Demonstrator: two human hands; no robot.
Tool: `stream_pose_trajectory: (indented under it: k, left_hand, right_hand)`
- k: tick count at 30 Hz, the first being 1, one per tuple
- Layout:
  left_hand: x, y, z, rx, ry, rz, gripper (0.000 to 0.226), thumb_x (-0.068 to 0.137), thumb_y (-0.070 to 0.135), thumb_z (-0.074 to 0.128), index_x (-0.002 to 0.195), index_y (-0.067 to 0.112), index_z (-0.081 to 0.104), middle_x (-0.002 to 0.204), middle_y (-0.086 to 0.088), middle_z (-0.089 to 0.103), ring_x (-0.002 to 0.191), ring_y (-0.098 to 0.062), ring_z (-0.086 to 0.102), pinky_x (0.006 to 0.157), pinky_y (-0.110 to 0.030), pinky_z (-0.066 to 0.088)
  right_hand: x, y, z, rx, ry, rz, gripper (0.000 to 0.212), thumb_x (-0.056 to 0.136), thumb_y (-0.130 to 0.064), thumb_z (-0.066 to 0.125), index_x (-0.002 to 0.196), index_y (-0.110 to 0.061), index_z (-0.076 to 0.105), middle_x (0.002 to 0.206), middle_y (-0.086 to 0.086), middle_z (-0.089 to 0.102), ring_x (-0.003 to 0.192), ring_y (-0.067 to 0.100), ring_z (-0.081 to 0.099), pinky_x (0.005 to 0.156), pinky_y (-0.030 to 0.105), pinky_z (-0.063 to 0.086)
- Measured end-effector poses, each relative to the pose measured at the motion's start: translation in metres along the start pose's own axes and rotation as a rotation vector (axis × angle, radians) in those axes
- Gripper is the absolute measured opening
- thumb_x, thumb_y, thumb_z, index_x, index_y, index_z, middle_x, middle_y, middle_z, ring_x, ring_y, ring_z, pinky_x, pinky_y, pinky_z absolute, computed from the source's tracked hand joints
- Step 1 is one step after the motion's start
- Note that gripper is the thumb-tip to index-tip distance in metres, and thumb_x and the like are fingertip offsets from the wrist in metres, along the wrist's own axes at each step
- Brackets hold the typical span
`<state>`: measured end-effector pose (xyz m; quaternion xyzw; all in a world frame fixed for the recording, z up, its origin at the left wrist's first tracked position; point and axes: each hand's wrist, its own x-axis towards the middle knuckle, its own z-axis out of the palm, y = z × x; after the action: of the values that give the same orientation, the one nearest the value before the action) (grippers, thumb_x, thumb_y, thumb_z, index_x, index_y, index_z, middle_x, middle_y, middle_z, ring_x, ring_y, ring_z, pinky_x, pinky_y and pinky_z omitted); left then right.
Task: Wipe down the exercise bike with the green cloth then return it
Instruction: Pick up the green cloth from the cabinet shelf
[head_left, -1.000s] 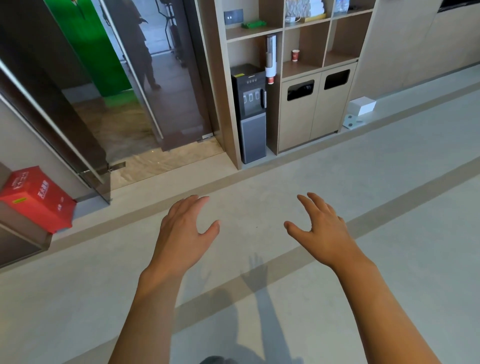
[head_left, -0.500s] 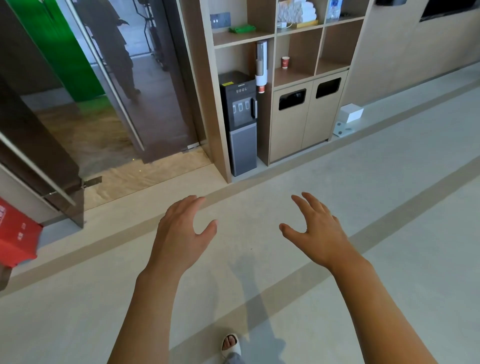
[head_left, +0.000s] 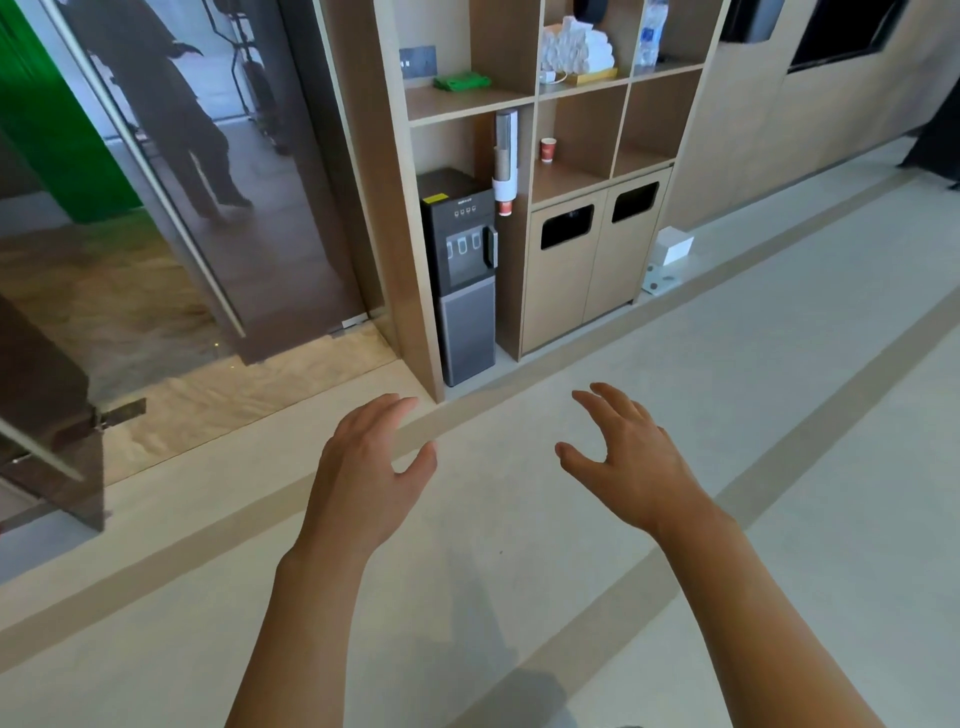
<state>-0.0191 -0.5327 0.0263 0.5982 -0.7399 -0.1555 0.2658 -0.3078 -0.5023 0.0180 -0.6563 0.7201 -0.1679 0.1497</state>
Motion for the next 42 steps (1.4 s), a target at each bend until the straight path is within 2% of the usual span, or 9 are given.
stream_pose_trajectory:
  k: [11, 22, 30, 36, 39, 42]
  left_hand:
    - [0.127, -0.003, 0.048, 0.045, 0.005, -0.004, 0.055, 0.099, 0.044, 0.064, 0.151, 0.027, 0.054, 0.158, 0.007, 0.050, 0.148, -0.016, 0.041, 0.121, -0.042, 0.040]
    - [0.293, 0.061, 0.109, 0.071, 0.042, -0.011, 0.057, 0.098, 0.052, 0.056, 0.150, 0.031, 0.053, 0.160, 0.010, 0.046, 0.150, -0.014, 0.036, 0.123, -0.044, 0.036]
    - [0.365, 0.078, 0.139, 0.079, 0.033, -0.036, 0.054, 0.100, 0.047, 0.060, 0.151, 0.033, 0.052, 0.160, 0.012, 0.047, 0.150, -0.013, 0.037, 0.123, -0.045, 0.037]
    - [0.419, 0.064, 0.150, 0.065, 0.018, -0.041, 0.058, 0.098, 0.056, 0.055, 0.153, 0.037, 0.049, 0.160, 0.017, 0.044, 0.151, -0.010, 0.035, 0.123, -0.043, 0.036]
    - [0.450, 0.050, 0.156, 0.060, 0.009, -0.045, 0.060, 0.096, 0.060, 0.051, 0.151, 0.038, 0.049, 0.160, 0.018, 0.045, 0.150, -0.007, 0.034, 0.121, -0.034, 0.034]
    - [0.488, 0.034, 0.163, 0.032, 0.019, -0.041, 0.054, 0.098, 0.050, 0.060, 0.150, 0.039, 0.050, 0.157, 0.020, 0.046, 0.147, -0.003, 0.035, 0.113, -0.024, 0.028]
  right_hand:
    - [0.130, 0.033, 0.000, -0.012, -0.018, -0.001, 0.076, 0.099, -0.065, 0.051, 0.164, -0.034, 0.028, 0.176, -0.004, 0.020, 0.161, 0.025, 0.023, 0.127, 0.052, 0.026]
    - [0.305, 0.109, -0.050, 0.053, -0.006, -0.064, 0.075, 0.099, -0.065, 0.055, 0.163, -0.036, 0.030, 0.176, -0.005, 0.021, 0.160, 0.025, 0.024, 0.126, 0.054, 0.027]
    - [0.388, 0.144, -0.055, 0.100, -0.020, -0.085, 0.074, 0.098, -0.066, 0.055, 0.162, -0.039, 0.028, 0.175, -0.006, 0.021, 0.160, 0.025, 0.026, 0.126, 0.055, 0.027]
    - [0.450, 0.146, -0.051, 0.136, -0.032, -0.114, 0.075, 0.098, -0.067, 0.054, 0.163, -0.041, 0.027, 0.176, -0.008, 0.019, 0.161, 0.024, 0.024, 0.127, 0.056, 0.028]
    - [0.483, 0.142, -0.044, 0.128, -0.027, -0.113, 0.075, 0.098, -0.068, 0.055, 0.162, -0.041, 0.028, 0.175, -0.010, 0.019, 0.160, 0.024, 0.025, 0.126, 0.056, 0.030]
    - [0.522, 0.135, -0.035, 0.115, -0.014, -0.113, 0.074, 0.098, -0.068, 0.055, 0.162, -0.041, 0.029, 0.175, -0.011, 0.020, 0.159, 0.022, 0.027, 0.124, 0.054, 0.032]
